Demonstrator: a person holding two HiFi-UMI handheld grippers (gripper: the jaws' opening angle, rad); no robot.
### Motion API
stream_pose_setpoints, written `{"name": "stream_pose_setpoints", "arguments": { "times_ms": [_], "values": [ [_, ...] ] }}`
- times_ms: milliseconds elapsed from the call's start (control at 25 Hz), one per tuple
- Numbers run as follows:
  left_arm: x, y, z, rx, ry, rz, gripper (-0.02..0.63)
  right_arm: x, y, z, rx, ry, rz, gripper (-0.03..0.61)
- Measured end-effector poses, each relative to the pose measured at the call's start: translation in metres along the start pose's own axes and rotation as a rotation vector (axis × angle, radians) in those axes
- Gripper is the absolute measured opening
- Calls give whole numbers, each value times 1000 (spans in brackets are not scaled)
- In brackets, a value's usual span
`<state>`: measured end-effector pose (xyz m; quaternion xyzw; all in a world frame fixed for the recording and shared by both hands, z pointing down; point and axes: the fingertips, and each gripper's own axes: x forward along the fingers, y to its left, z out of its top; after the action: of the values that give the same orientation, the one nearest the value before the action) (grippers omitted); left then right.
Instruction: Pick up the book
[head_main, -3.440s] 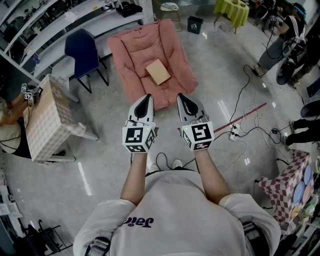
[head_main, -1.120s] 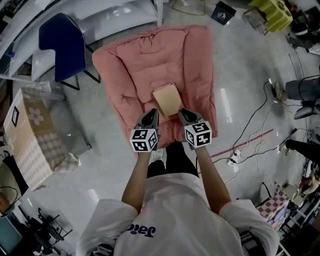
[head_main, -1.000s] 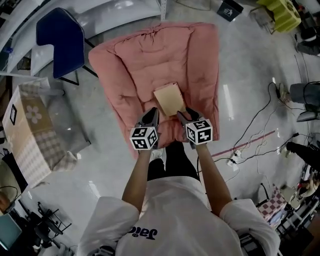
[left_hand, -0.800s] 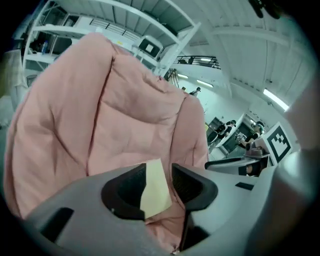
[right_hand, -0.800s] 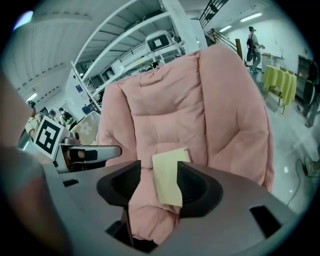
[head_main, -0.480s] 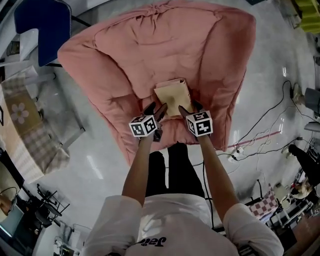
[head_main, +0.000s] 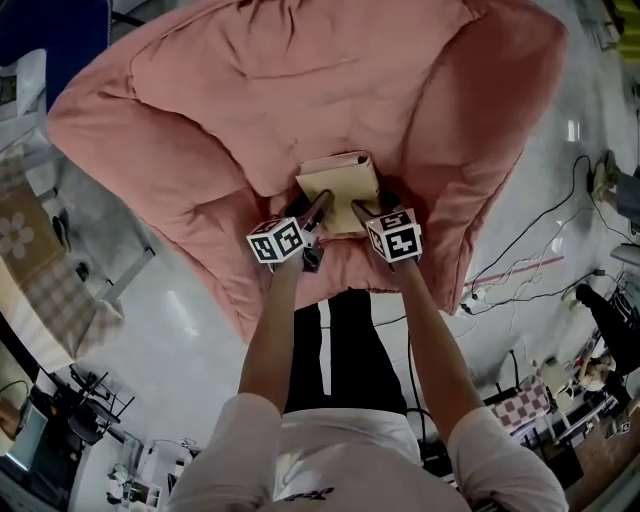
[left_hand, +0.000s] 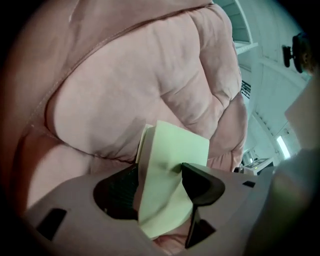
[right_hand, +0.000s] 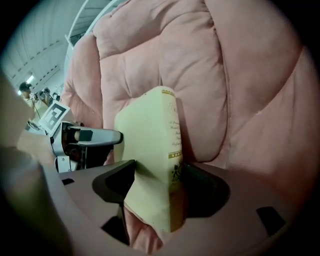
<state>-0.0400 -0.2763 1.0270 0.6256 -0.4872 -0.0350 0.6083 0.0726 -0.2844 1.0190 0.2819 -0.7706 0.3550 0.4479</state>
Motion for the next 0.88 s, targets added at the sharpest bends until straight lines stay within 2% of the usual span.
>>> {"name": "stream_pose_setpoints", "arguments": {
  "times_ms": [120,440,640,880],
  "values": [
    [3,2,-2,-29,-6,-18,253,2,-2,0,12,-7,9,295],
    [-26,-21,9,33,21,-12,239,-27,21,8,21,-27,-22,295],
    [-66,-69,18,127,12,-31,238,-80,48,16,56,-104,-42,295],
    [-118,-141,48,274,-32,-79,238,-155,82,44,98,-268,-83,295]
  ]
}}
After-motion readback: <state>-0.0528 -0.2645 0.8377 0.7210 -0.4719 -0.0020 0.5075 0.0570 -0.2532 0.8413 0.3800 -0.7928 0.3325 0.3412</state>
